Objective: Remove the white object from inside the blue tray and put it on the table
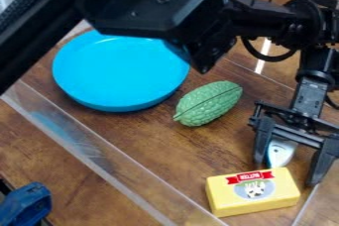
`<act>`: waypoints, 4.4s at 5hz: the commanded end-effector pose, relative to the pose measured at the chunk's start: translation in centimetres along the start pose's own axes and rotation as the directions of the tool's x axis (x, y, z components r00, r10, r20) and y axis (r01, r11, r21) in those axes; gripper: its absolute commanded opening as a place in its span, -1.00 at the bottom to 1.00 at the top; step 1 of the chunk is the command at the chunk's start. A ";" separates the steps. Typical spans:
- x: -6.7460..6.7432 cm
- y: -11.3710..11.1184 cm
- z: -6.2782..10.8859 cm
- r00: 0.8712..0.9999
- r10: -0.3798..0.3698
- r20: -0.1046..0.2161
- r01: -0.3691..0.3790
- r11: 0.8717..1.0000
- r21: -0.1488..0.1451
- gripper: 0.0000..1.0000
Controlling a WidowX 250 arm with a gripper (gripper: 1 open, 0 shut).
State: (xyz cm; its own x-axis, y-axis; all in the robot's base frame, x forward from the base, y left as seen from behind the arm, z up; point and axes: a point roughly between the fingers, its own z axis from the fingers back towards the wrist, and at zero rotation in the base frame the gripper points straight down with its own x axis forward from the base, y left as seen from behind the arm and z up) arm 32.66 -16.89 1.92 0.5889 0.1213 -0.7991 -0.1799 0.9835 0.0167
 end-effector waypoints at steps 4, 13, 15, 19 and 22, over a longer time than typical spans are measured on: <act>-0.8 -0.5 0.7 1.000 -0.029 0.008 0.029 1.000 -0.010 1.00; 0.8 5.7 0.9 0.997 0.049 -0.054 -0.054 0.993 -0.101 1.00; 0.3 7.8 0.7 0.997 0.058 -0.057 -0.062 0.996 -0.069 -1.00; 1.2 8.4 2.0 0.997 0.032 -0.065 -0.031 0.999 0.006 -1.00; 0.3 6.6 0.5 0.976 0.190 -0.108 -0.210 0.953 -0.219 1.00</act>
State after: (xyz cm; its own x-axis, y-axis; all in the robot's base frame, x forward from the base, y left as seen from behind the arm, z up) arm 31.75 -10.59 1.87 0.4453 0.2629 -0.8559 -0.4432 0.8953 0.0444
